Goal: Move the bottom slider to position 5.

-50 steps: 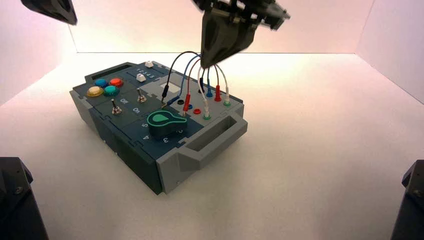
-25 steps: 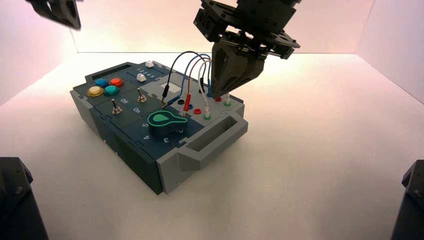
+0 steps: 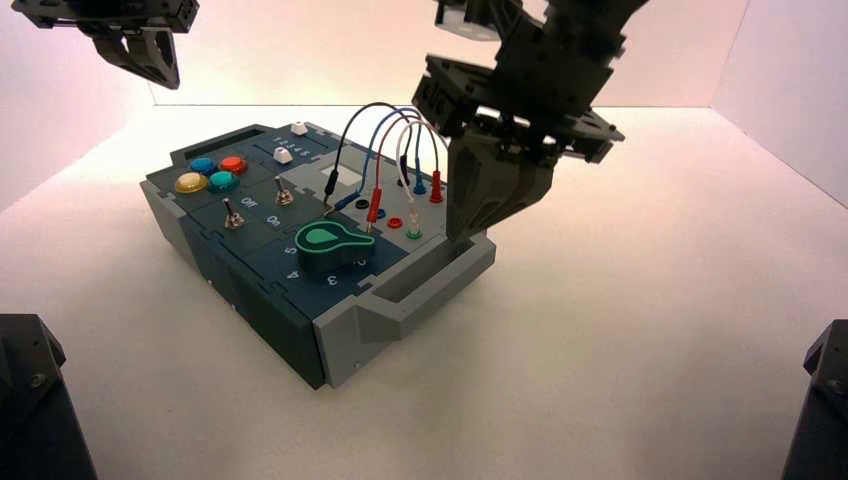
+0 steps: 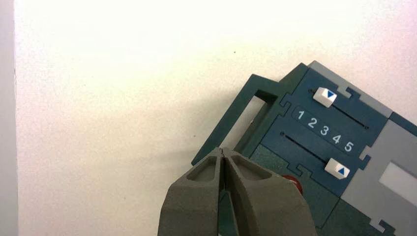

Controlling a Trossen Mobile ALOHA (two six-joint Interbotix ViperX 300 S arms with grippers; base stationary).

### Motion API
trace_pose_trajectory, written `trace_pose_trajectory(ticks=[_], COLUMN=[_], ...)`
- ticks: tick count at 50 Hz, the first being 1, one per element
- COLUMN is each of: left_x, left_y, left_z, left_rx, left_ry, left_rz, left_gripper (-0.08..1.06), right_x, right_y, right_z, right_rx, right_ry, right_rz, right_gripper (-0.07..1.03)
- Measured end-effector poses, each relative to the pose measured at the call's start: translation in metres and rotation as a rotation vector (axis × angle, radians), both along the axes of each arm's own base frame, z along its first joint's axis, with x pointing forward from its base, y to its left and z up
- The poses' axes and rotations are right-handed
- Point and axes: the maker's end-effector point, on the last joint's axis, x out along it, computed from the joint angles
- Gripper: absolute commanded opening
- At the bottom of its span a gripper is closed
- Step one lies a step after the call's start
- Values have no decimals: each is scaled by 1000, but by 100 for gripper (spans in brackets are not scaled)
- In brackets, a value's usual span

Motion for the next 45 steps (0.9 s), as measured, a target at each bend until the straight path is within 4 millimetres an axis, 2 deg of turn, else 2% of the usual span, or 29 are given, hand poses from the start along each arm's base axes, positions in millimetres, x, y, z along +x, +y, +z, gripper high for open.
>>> trace_pose_trajectory(ticks=[13, 18, 30, 39, 45], left_x=[5, 6, 7, 11, 13], left_y=[-1, -1, -1, -1, -2], left_z=[-6, -9, -13, -9, -10], left_rx=[0, -1, 0, -1, -3], left_ry=[15, 25, 35, 23, 25], left_rz=[-2, -1, -1, 0, -2], left_gripper=[-3, -3, -3, -3, -3], right_x=[4, 10, 16, 23, 36], right_y=[0, 7, 11, 4, -10], right_z=[-25, -27, -39, -40, -39], right_rx=[-50, -48, -70, -74, -75], right_ry=[24, 18, 32, 32, 29], right_rz=[-12, -9, -14, -40, -94], right_gripper=[-2, -2, -2, -2, -2])
